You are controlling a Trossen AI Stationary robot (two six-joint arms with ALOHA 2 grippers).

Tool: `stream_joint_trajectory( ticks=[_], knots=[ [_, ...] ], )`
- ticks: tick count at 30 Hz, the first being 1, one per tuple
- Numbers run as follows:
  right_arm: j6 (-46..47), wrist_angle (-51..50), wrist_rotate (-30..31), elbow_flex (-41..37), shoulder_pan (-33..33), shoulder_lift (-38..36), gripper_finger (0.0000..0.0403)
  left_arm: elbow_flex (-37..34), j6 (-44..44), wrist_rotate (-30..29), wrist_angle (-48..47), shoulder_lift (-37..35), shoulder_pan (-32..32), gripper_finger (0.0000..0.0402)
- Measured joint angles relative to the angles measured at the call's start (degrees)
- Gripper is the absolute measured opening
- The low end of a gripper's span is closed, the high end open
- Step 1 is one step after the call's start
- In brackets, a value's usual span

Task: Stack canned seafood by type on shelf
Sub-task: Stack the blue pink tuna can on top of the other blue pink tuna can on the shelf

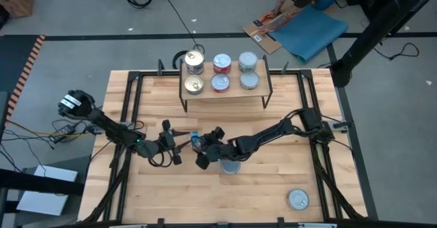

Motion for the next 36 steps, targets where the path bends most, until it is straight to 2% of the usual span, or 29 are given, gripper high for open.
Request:
stream_joint_trajectory(
  ticks=[9,17,20,22,28,36],
  knots=[
    [3.1,-1.3,1.0,0.5,-1.8,0.5,0.0334,0.0,-0.1,-1.4,-1.4,0.0,-1.3,0.0163],
    [7.0,-10.5,0.9,0.5,-3.0,-0.8,0.0334,0.0,-3.4,-1.8,-5.5,0.0,-2.9,0.0163],
    [8.4,-11.1,0.8,0.5,-2.9,-2.4,0.0336,0.0,-5.1,-2.0,-6.6,0.0,-3.7,0.0163],
    [8.1,-9.5,0.8,0.5,-2.6,-2.9,0.0337,0.0,-6.9,-2.0,-8.8,0.0,-4.5,0.0163],
    [-2.9,-3.9,2.0,0.5,-2.5,-2.4,0.0337,0.0,-14.0,0.7,-15.3,0.1,-5.9,0.0163],
    [-7.6,5.4,0.5,0.6,-6.5,-0.7,0.0337,0.0,-14.3,0.9,-16.3,0.1,-6.1,0.0163]
  ],
)
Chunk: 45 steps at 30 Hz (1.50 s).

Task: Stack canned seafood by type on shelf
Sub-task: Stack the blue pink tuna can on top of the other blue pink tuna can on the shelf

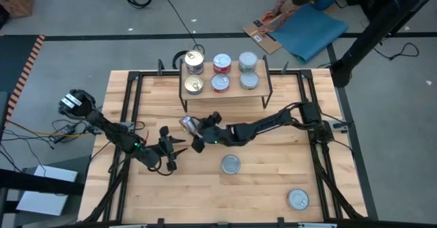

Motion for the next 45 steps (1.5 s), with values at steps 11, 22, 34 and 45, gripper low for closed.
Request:
stream_joint_trajectory(
  ticks=[11,22,34,45],
  knots=[
    [-1.8,12.7,2.3,0.0,-1.1,7.8,0.0339,0.0,-2.4,0.2,-3.0,0.0,-0.1,0.0163],
    [-4.5,14.4,0.1,5.7,-3.7,12.4,0.0339,0.0,-2.6,0.6,-3.9,0.0,-1.7,0.0163],
    [-4.9,13.8,-1.6,6.6,-5.5,12.5,0.0316,0.0,-2.8,0.6,-3.9,0.0,-2.4,0.0163],
    [-4.5,14.2,-3.0,6.6,-6.8,12.5,0.0318,0.0,-2.8,0.6,-3.9,0.0,-2.4,0.0163]
  ],
)
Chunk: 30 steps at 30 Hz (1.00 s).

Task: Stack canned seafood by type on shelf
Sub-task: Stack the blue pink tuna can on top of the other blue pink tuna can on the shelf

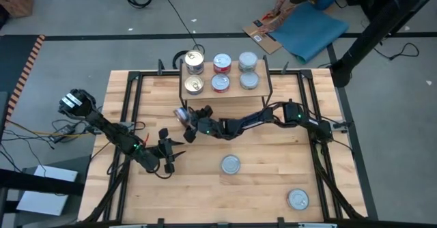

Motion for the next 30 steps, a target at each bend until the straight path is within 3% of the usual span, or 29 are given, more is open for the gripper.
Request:
stream_joint_trajectory(
  ticks=[8,21,30],
  knots=[
    [-0.1,-0.6,-0.1,0.0,-0.1,0.0,0.0275,0.0,0.2,0.4,0.0,0.0,0.0,0.0163],
    [-3.1,-1.7,-2.8,0.0,1.0,0.0,0.0165,0.0,0.3,0.4,2.3,0.0,0.0,0.0163],
    [-2.9,-6.0,-2.9,0.0,2.4,-0.1,0.0132,0.0,0.4,0.4,2.9,0.0,0.0,0.0163]
  ],
)
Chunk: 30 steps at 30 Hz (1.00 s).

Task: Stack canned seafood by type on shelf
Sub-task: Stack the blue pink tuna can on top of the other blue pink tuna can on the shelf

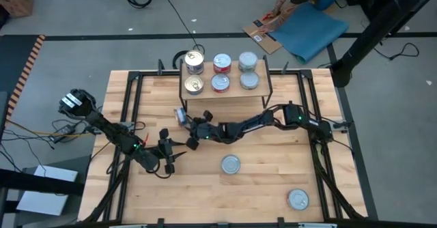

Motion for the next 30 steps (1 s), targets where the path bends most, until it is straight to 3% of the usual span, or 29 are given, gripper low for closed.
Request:
stream_joint_trajectory(
  ticks=[8,13,19,26,30],
  knots=[
    [0.4,-2.4,0.0,0.0,1.3,-0.1,0.0132,0.0,-0.1,0.0,3.0,-0.3,0.1,0.0163],
    [0.5,-4.6,0.1,0.0,1.9,-0.8,0.0130,0.0,0.0,0.0,3.2,-4.1,1.7,0.0155],
    [0.4,-10.9,0.1,0.0,2.9,-3.7,0.0126,0.0,2.2,0.0,0.2,-11.9,4.7,0.0098],
    [-1.1,-15.6,-1.1,0.0,4.7,-7.2,0.0098,0.0,-1.9,3.3,-11.1,-18.1,11.0,0.0015],
    [-1.4,-15.4,-4.4,0.0,5.5,-7.6,0.0066,0.0,-4.2,5.3,-16.1,-20.0,15.7,0.0006]
  ],
)
